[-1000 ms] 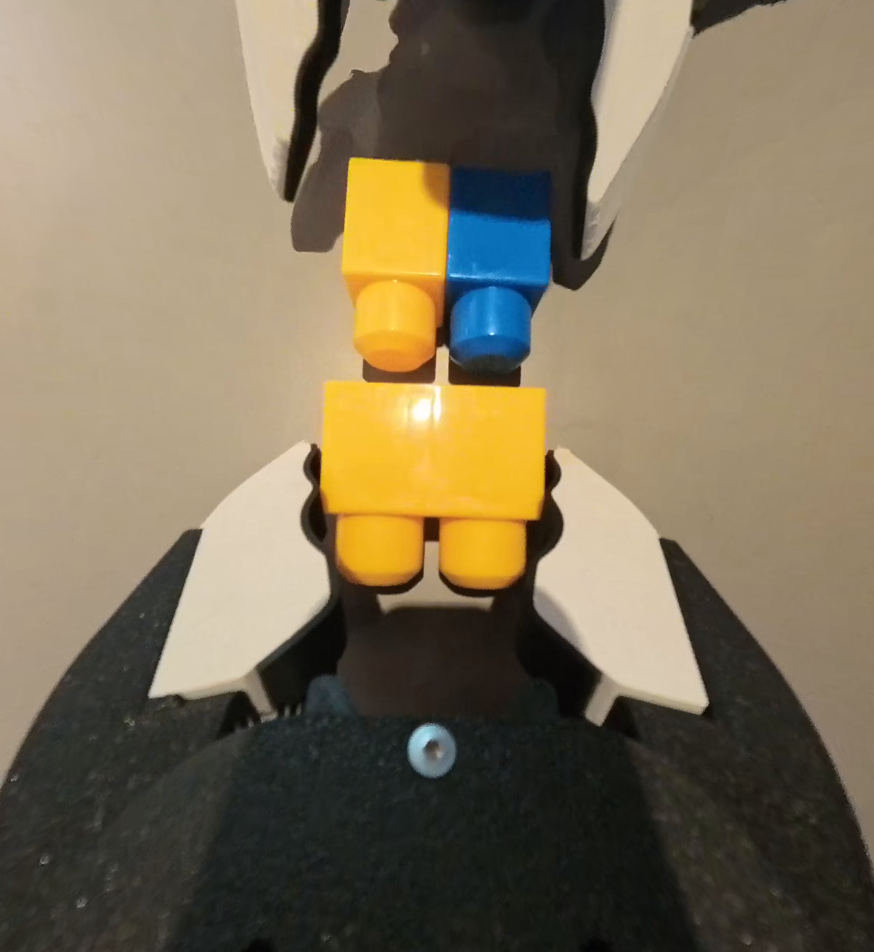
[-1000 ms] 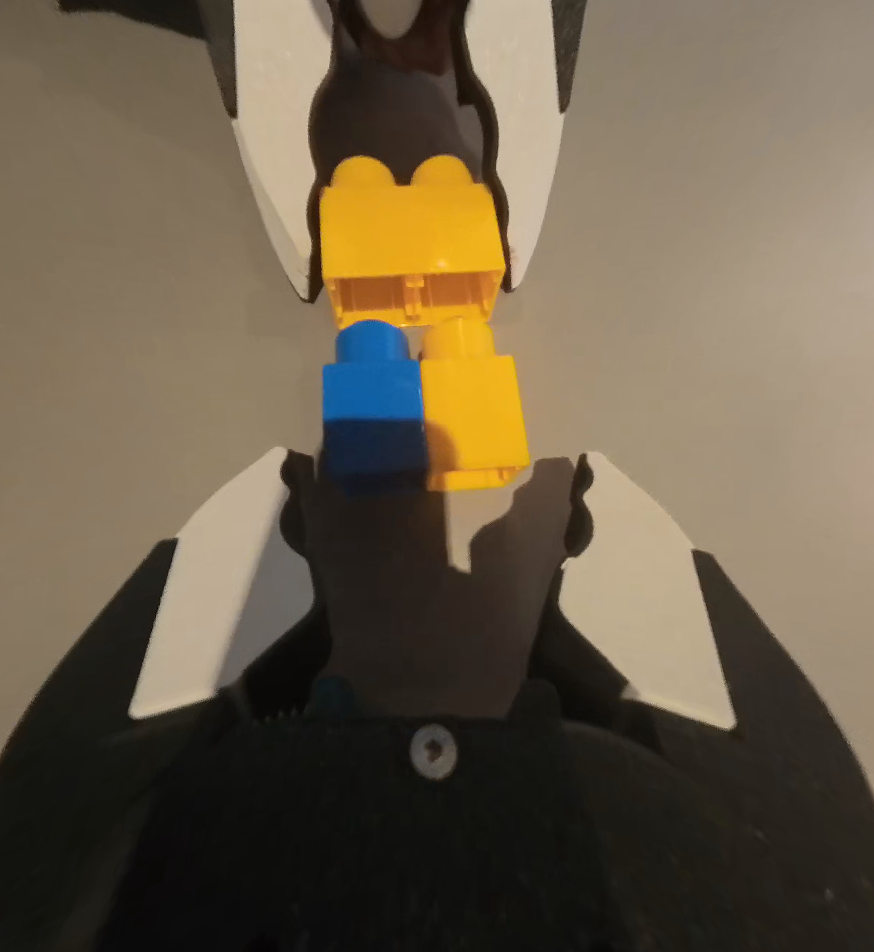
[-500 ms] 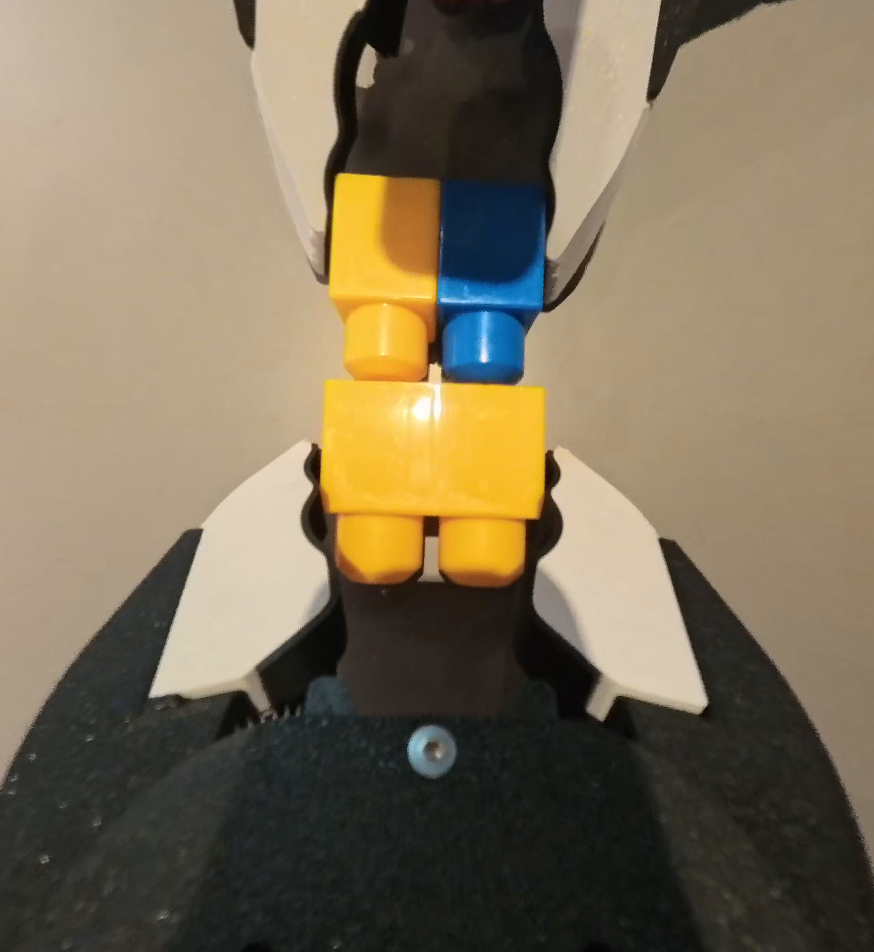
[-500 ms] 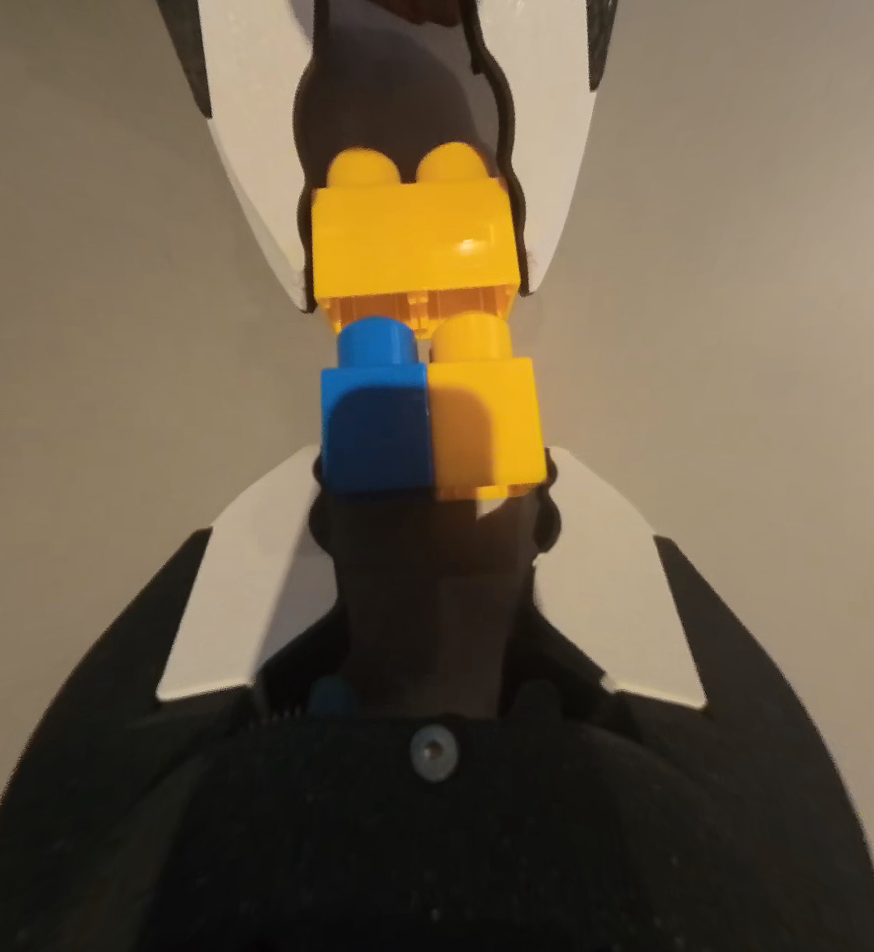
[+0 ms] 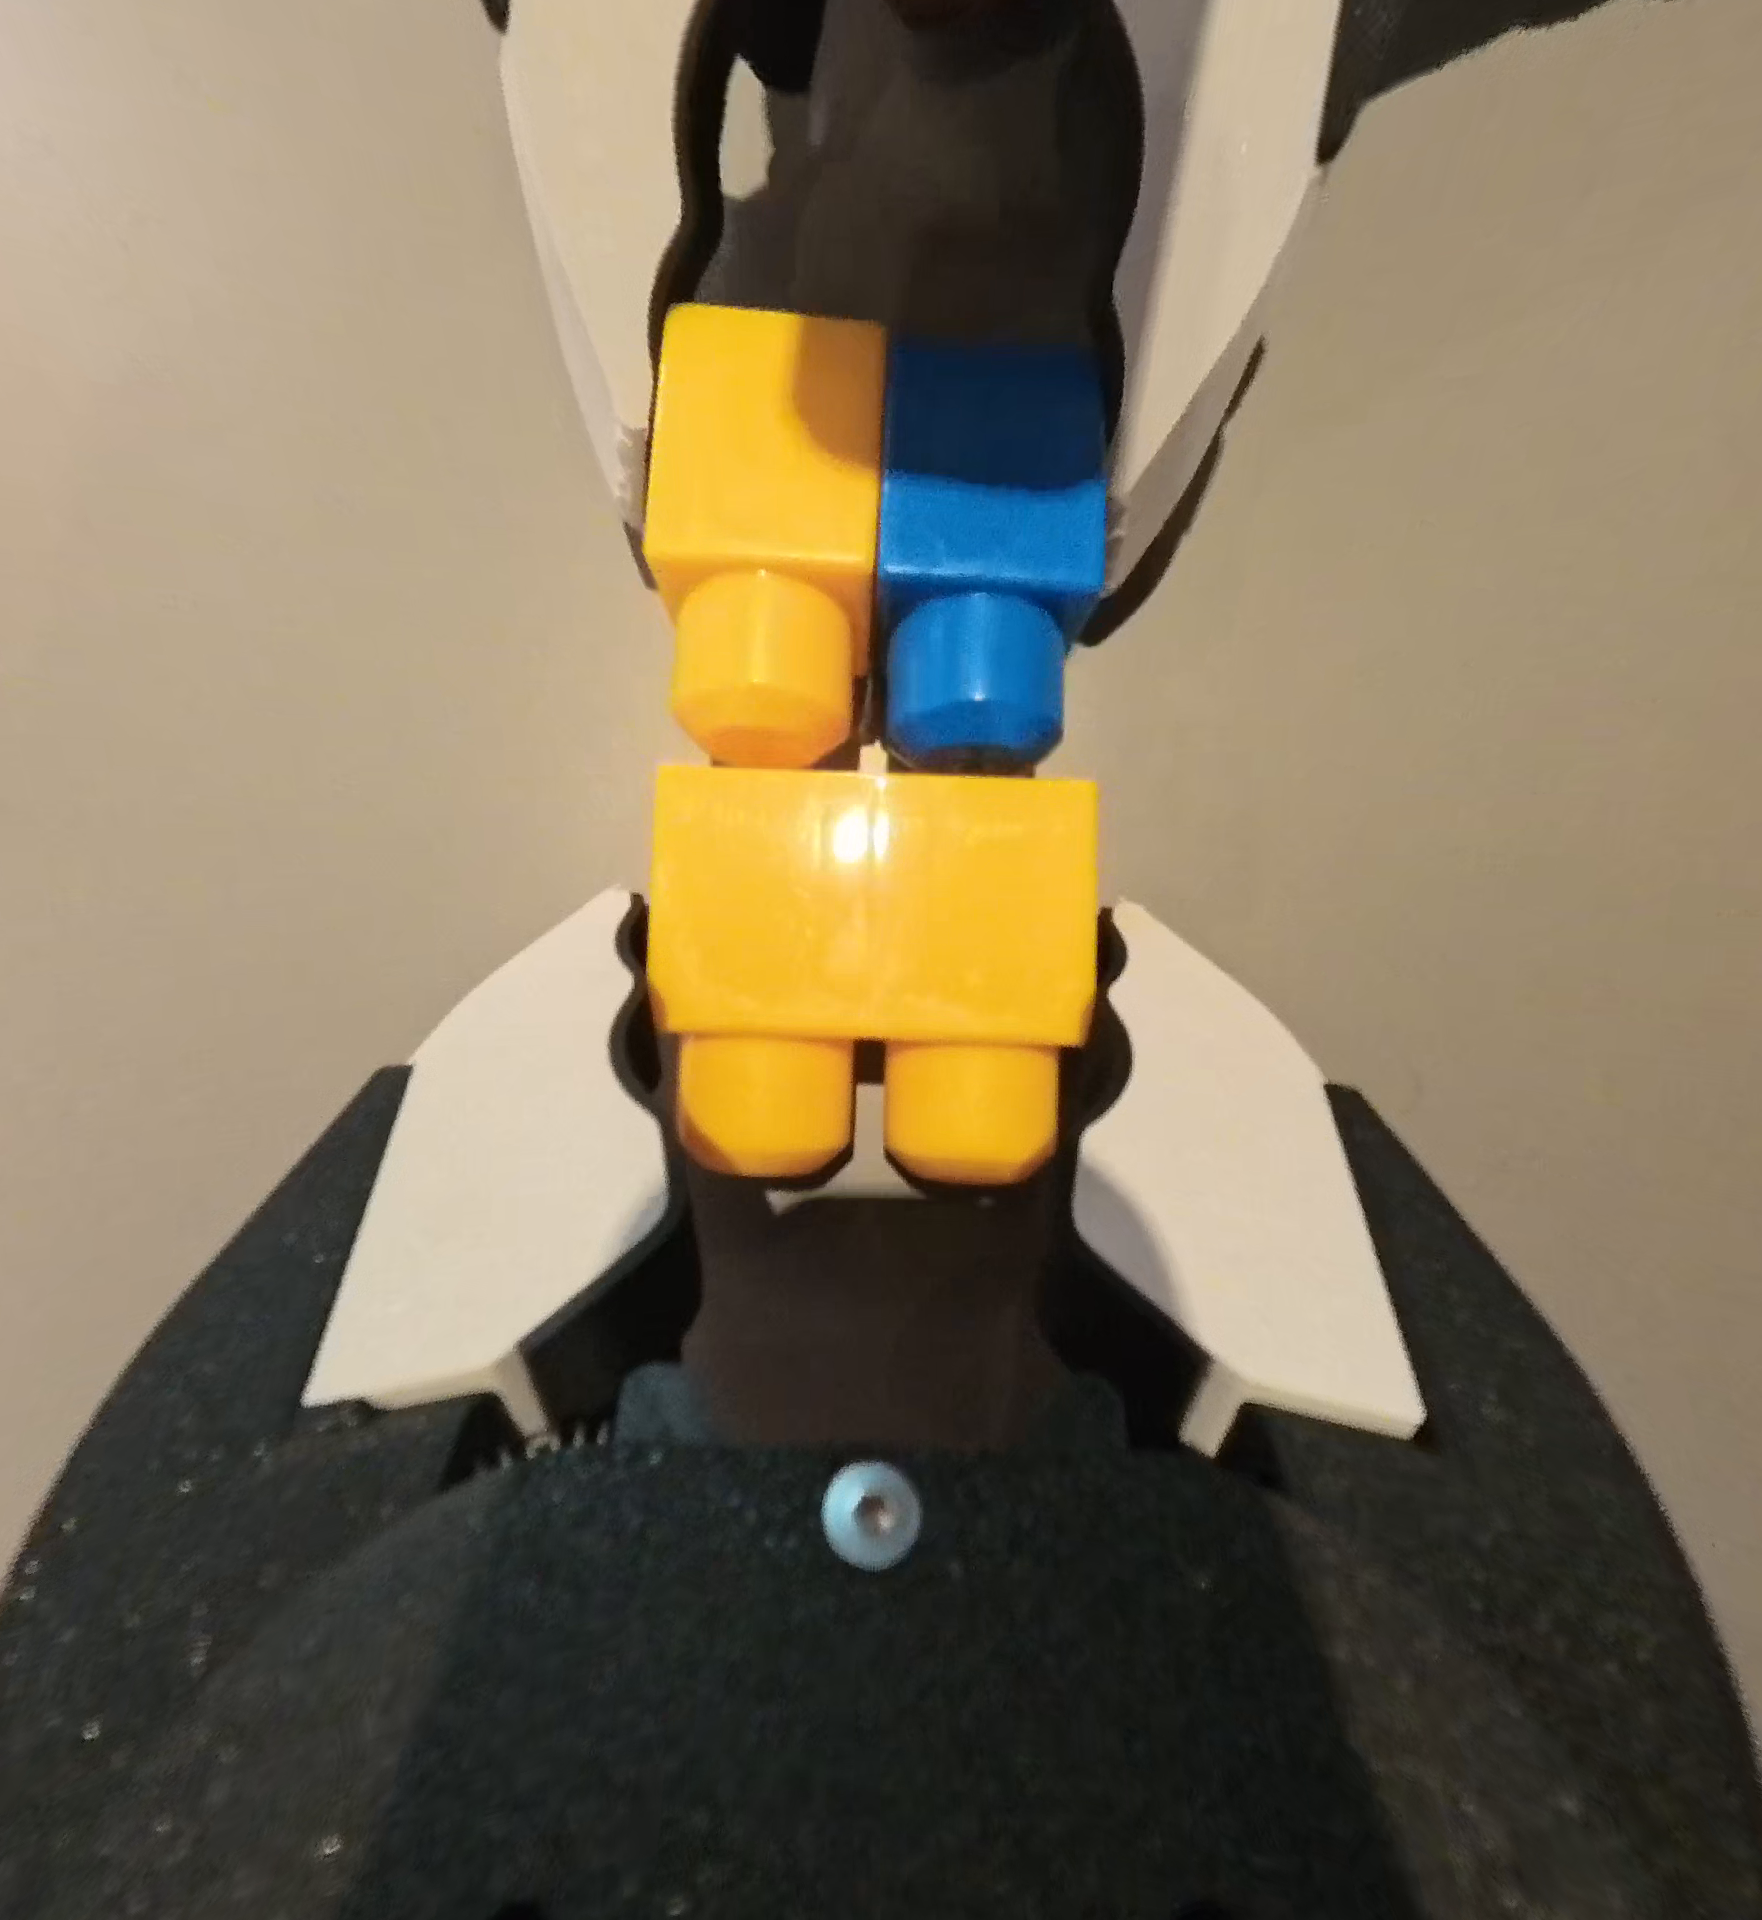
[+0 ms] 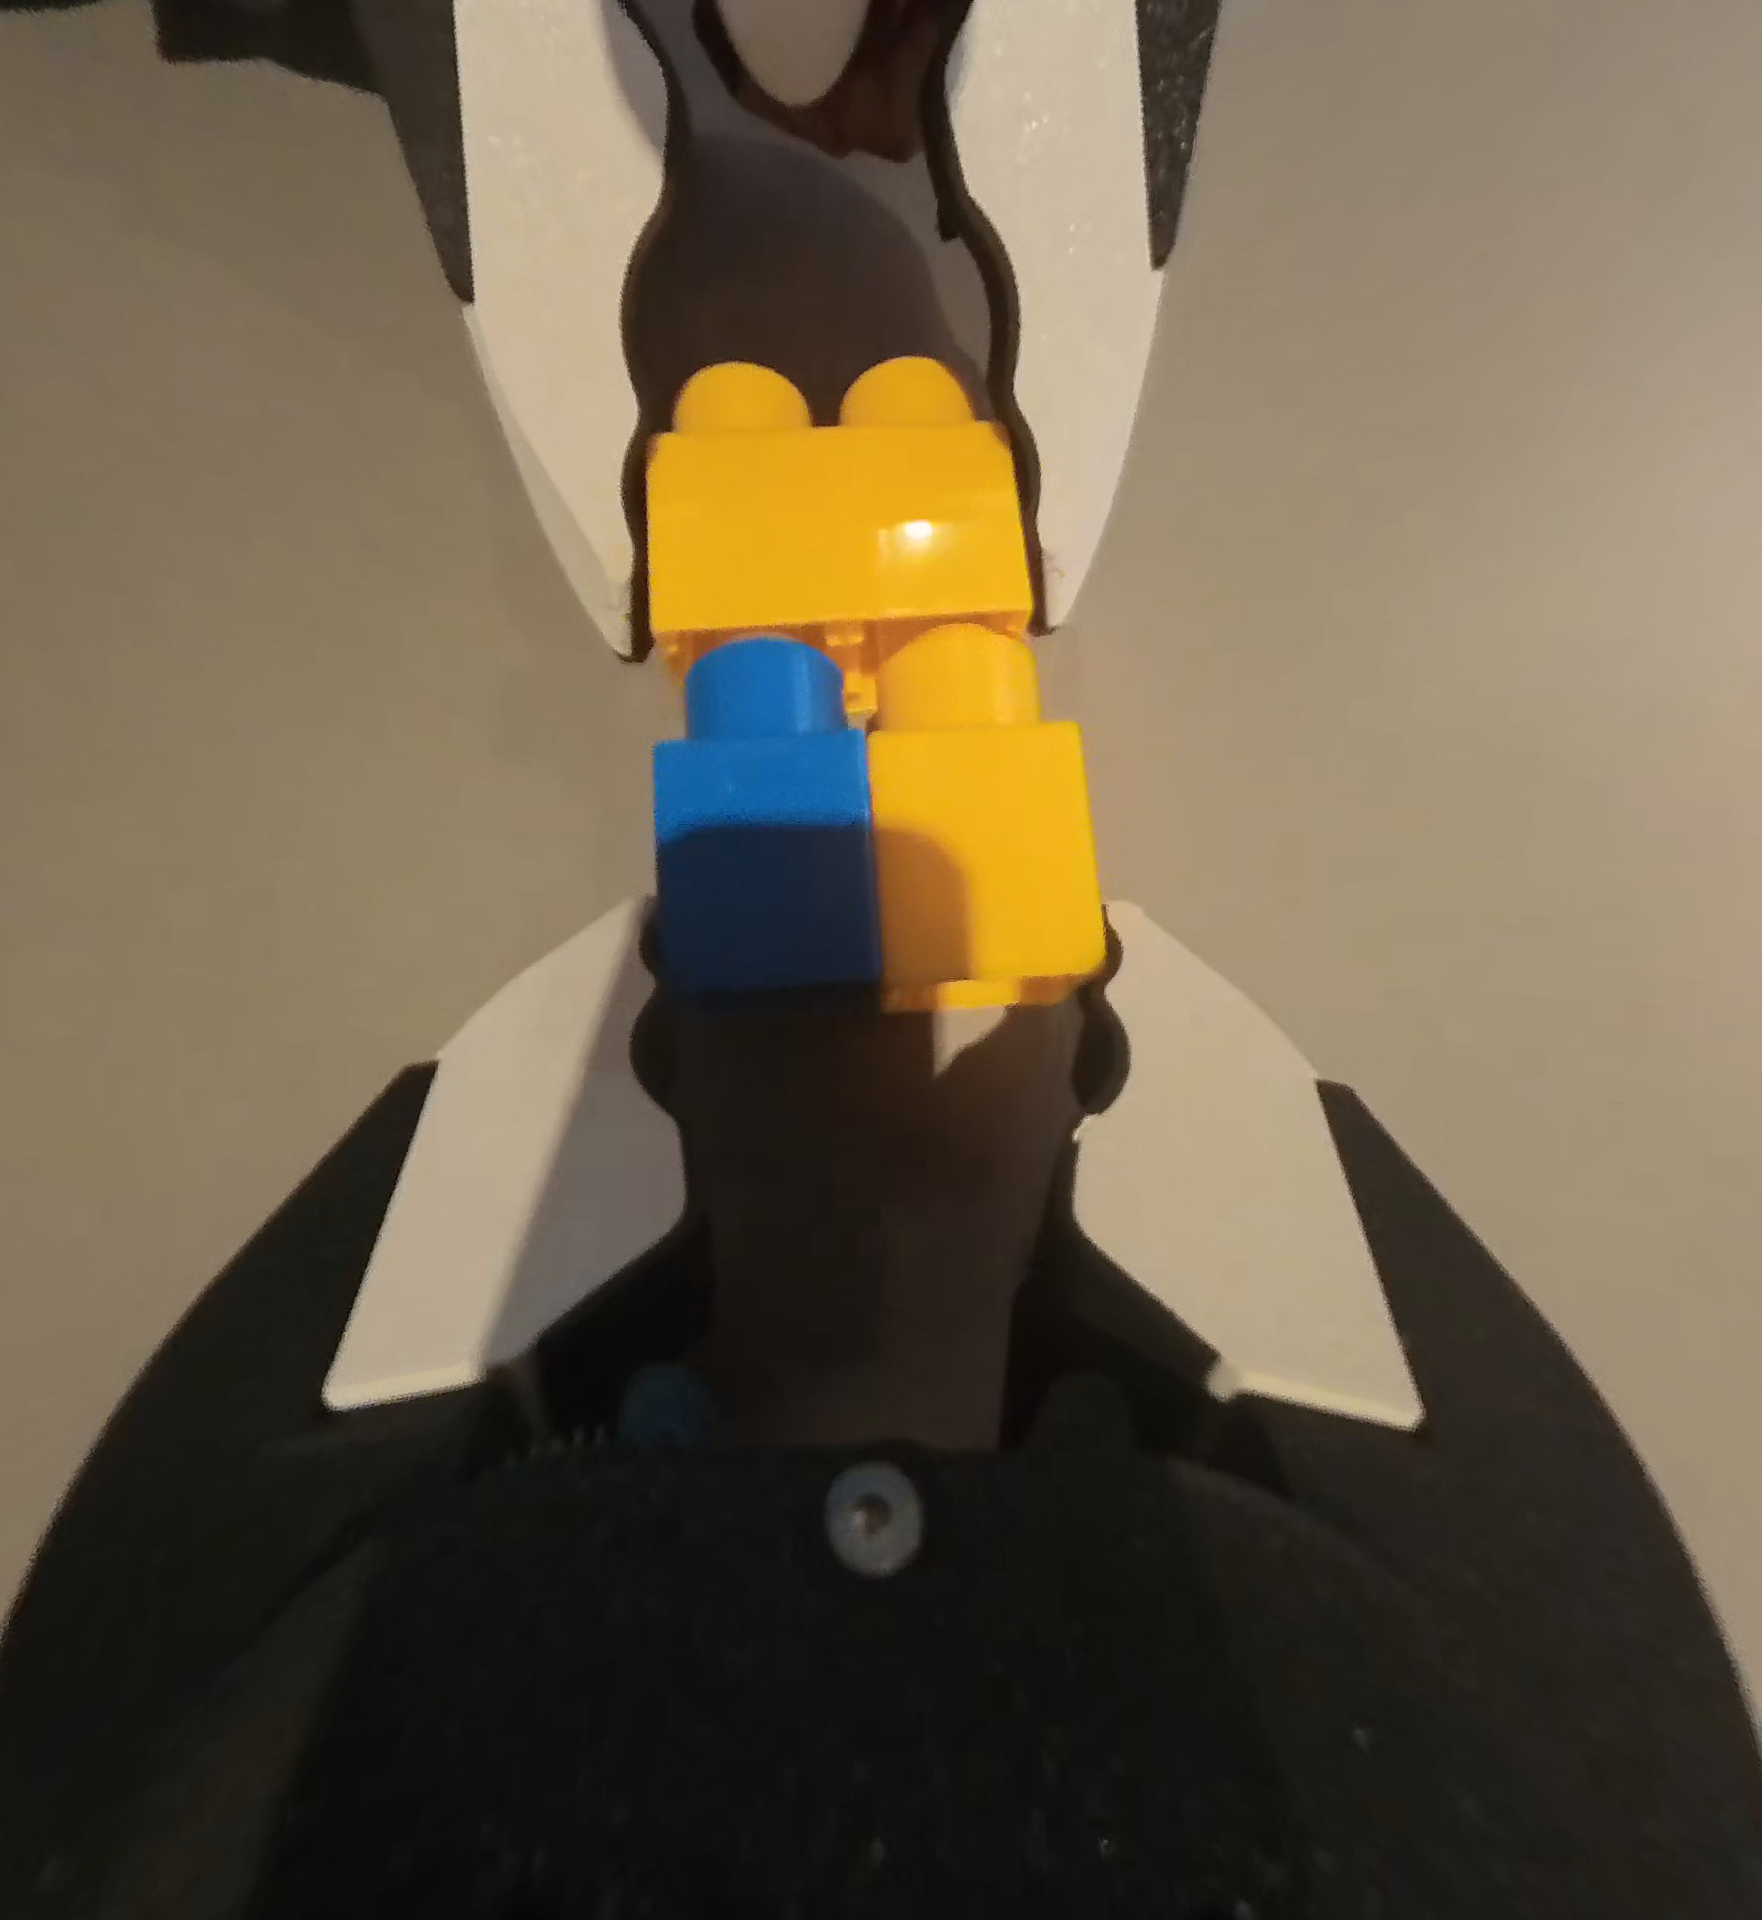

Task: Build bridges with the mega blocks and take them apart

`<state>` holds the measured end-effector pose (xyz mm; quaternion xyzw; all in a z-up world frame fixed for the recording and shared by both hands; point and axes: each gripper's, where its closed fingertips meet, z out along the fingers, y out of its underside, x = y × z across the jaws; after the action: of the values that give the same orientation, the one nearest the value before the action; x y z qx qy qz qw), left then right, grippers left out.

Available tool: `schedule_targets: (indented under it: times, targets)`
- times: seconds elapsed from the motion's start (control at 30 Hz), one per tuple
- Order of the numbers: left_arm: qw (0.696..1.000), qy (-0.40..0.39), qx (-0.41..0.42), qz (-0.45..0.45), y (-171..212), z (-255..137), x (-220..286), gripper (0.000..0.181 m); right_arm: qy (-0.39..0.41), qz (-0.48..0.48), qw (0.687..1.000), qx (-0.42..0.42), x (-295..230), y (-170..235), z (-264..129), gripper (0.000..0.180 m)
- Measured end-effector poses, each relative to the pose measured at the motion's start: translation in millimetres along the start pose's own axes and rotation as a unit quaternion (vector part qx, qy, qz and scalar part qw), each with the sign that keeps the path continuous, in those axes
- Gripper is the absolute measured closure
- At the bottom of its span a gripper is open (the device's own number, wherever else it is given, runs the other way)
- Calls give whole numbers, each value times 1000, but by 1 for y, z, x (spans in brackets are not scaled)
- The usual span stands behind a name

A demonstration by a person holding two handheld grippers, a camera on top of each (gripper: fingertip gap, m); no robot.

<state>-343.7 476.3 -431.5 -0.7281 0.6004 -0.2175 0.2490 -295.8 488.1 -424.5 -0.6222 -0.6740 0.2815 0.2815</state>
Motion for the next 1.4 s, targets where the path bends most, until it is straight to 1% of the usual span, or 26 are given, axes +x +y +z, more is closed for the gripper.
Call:
schedule_targets:
  times: [0.23, 0.37, 0.47, 0.67, 0.7, 0.77, 0.9, 0.97, 1.0, 1.03, 1.23, 1.4]
  targets:
    - [998, 7, 64, 0, -20, -11, 5, 101, 0, -5, 1000, 4, -3, -6, -4, 104]
    - [999, 7, 44, 4, -13, -6, 5, 102, -1, 0, 1000, -5, -3, -2, -2, 104]
    - [1000, 11, 13, -2, -1, -2, 4, 101, 3, 0, 1000, -9, -2, -1, -3, 104]
    - [1000, 18, 8, -11, 3, -4, 4, 101, 0, 0, 1000, -8, -3, 0, -5, 104]
    - [1000, 14, 9, -12, 3, -5, 3, 99, 0, -1, 1000, -8, -4, 0, -6, 104]
    - [1000, 2, 12, -14, 3, -6, 0, 89, 0, -1, 1000, -3, -4, -2, -6, 104]
    - [1000, -4, 0, -13, 8, -3, -1, 85, 2, -1, 1000, 0, -4, -3, -7, 104]
    - [1000, -2, 3, -7, 6, -2, 1, 88, 4, -2, 1000, -3, -4, -2, -6, 104]
    - [1000, 0, 7, -3, 4, -2, 2, 99, 6, -2, 1000, -7, -4, -1, -5, 104]
    - [1000, 0, 10, -3, 3, -1, 3, 102, 8, -3, 1000, -10, -3, 0, -5, 104]
    - [1000, -15, 20, 0, 1, -2, 0, 103, 12, -3, 1000, -13, -3, 1, -9, 104]
    - [999, -13, 39, 15, -10, -4, 6, 103, 8, -10, 1000, -12, -6, -2, -9, 104]
